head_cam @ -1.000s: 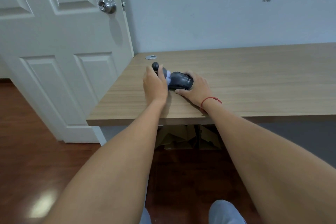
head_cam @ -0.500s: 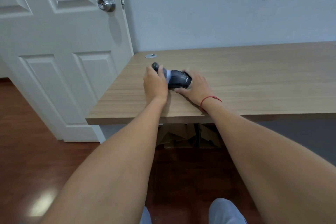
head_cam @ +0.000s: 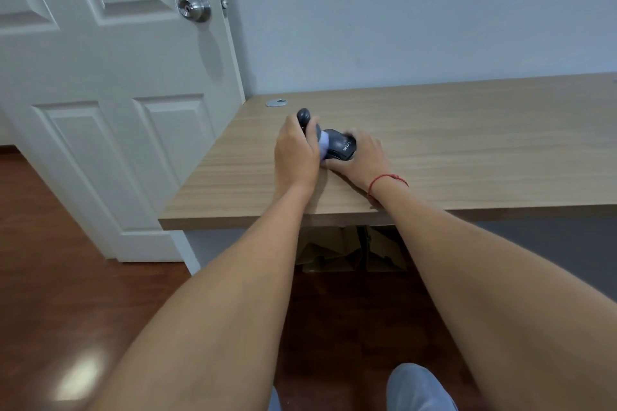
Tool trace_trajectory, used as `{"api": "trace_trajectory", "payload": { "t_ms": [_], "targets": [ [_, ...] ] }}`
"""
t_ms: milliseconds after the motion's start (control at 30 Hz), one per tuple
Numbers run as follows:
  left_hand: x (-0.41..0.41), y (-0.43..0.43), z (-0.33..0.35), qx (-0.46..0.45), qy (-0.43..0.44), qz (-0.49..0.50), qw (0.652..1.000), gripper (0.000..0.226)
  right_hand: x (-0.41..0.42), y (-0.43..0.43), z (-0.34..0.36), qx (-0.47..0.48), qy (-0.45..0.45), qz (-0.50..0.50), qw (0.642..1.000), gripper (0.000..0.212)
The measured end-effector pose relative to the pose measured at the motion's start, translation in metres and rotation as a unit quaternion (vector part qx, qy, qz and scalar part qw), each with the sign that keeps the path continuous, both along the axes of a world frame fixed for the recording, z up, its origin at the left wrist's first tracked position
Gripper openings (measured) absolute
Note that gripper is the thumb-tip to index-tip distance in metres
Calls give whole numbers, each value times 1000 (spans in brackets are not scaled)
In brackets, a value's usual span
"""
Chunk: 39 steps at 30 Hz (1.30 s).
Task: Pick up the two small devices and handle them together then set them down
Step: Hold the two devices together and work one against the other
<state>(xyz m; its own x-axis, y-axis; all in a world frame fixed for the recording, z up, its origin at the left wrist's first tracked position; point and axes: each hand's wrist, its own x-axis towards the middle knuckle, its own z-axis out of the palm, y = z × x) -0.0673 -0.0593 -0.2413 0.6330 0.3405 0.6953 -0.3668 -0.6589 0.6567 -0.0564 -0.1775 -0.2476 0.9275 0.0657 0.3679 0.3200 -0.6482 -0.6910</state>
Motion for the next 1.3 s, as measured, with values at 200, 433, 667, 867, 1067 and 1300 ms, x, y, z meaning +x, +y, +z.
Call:
{"api": "trace_trajectory", "payload": {
  "t_ms": [200,433,667,867,1067,1300],
  "targets": [
    [-3,-8,0,48,-34,-91,994,22,2,2,-1,26,5,14,1000,25],
    [-3,-8,1,-10,-27,-81,996,25,-2,1,3,22,12,7,1000,42],
    [3,-6,2,-46,-20,-12,999,29,-3,0,2,32,4,-3,999,82],
    [10,6,0,-88,25,40,995,24,-1,-2,0,-3,5,11,1000,56],
    [8,3,4,-82,-1,16,997,30,1,-3,-3,-10,31,-4,999,50],
    [10,6,1,-52,78,99,991,34,-4,0,0,-32,42,-4,999,42]
  ]
}}
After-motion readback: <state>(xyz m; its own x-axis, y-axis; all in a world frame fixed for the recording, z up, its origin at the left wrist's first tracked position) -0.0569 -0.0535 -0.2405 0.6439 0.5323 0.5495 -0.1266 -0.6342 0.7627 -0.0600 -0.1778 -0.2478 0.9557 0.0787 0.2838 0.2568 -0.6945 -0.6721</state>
